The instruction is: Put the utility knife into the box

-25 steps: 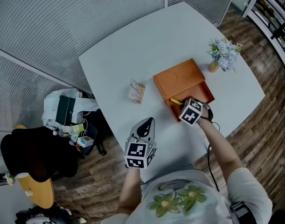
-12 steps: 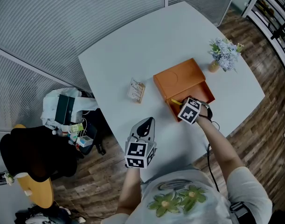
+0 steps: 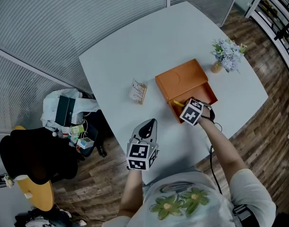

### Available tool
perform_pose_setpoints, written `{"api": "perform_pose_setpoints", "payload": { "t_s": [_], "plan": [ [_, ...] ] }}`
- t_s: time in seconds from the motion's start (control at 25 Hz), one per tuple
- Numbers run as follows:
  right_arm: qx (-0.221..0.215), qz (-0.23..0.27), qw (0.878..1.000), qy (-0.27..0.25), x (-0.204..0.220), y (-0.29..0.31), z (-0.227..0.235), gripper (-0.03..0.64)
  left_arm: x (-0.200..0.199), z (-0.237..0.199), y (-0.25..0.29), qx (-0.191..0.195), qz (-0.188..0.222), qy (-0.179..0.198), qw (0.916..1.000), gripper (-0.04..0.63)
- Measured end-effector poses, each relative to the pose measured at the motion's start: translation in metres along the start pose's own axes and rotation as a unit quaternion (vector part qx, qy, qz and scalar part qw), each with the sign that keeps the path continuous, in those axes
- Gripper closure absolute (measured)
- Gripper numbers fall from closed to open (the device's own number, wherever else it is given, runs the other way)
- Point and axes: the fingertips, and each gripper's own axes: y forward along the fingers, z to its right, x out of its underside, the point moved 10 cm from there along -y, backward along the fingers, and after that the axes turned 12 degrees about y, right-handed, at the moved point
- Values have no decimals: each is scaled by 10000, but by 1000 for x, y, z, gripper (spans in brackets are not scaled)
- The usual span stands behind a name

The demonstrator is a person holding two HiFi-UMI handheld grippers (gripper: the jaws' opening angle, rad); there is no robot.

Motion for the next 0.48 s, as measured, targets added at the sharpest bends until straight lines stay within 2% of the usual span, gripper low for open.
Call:
{"api": "perform_pose_setpoints", "payload": {
  "t_s": [0.24,0.48],
  "plan": [
    [-6,191,9997,151,1,-8,1,523,-4,0,0,-4,54,21,10000,594],
    [-46,829,9947,611,5,-32,2,523,-9,6,-2,62,140,57,9999,594]
  ]
}}
